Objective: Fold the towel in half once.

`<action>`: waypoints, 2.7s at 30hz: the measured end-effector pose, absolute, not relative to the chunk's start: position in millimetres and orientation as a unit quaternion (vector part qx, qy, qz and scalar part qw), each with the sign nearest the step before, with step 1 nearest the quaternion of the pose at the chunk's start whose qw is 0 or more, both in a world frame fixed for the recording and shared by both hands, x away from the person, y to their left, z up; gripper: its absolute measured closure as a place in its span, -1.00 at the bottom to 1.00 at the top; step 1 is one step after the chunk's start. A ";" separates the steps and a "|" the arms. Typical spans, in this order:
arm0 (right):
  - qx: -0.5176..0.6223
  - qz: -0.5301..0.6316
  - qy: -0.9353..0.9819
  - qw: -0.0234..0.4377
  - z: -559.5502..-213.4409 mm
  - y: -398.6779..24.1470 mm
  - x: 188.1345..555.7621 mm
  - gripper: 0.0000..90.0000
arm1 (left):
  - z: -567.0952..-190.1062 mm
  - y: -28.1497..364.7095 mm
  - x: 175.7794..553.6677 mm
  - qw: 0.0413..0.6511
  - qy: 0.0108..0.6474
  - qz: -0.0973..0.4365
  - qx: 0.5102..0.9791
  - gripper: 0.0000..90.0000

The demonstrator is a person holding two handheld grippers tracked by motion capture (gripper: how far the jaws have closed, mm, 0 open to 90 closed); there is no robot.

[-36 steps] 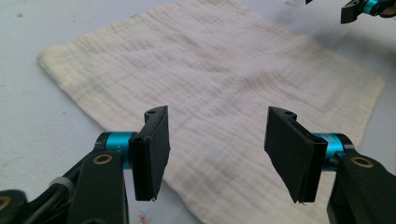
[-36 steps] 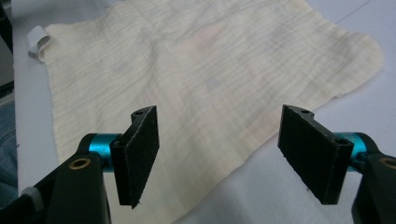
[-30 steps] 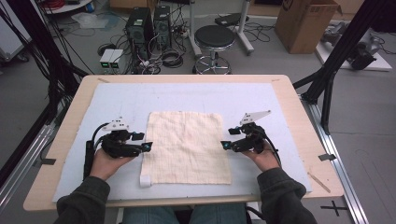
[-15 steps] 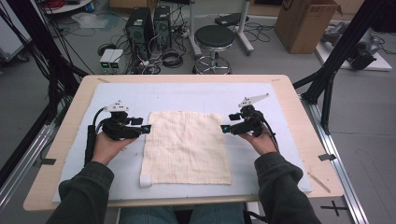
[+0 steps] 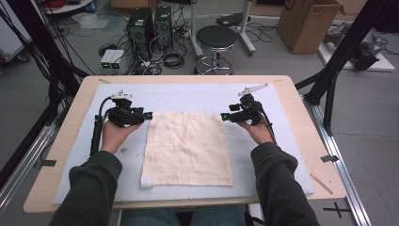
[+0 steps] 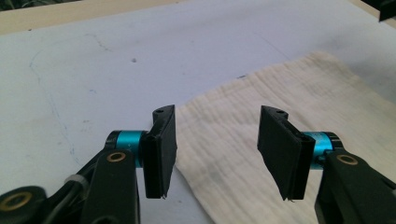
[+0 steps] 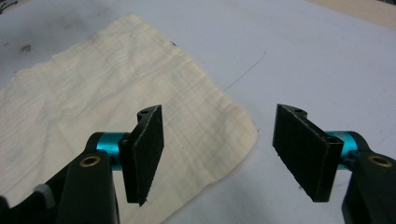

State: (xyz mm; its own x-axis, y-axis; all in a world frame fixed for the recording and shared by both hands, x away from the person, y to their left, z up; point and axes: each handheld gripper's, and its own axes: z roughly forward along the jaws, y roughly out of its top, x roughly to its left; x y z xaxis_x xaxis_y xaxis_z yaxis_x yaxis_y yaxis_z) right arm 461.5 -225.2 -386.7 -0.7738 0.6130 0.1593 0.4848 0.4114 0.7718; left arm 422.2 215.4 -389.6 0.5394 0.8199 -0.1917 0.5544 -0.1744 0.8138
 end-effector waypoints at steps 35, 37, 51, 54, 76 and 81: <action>0.384 0.345 0.854 0.056 -433.0 -198.5 491.2 0.91 | -436.7 187.7 455.3 0.355 0.487 0.169 0.780 0.93; 0.384 0.342 0.856 0.058 -431.5 -199.0 492.1 0.92 | -436.3 187.9 455.3 0.356 0.487 0.169 0.779 0.94; 0.387 0.381 0.837 0.060 -405.7 -208.8 495.4 0.92 | -405.9 199.1 452.4 0.423 0.486 0.166 0.746 0.95; 0.384 0.386 0.837 0.066 -395.5 -207.7 495.1 0.93 | -398.0 201.6 450.7 0.434 0.486 0.168 0.740 0.95; 0.343 0.424 0.836 0.064 -369.9 -211.5 478.7 0.93 | -380.0 213.5 427.5 0.452 0.453 0.178 0.748 0.95; 0.339 0.430 0.834 0.062 -364.8 -214.1 472.7 0.93 | -379.1 214.3 418.9 0.462 0.447 0.168 0.747 0.95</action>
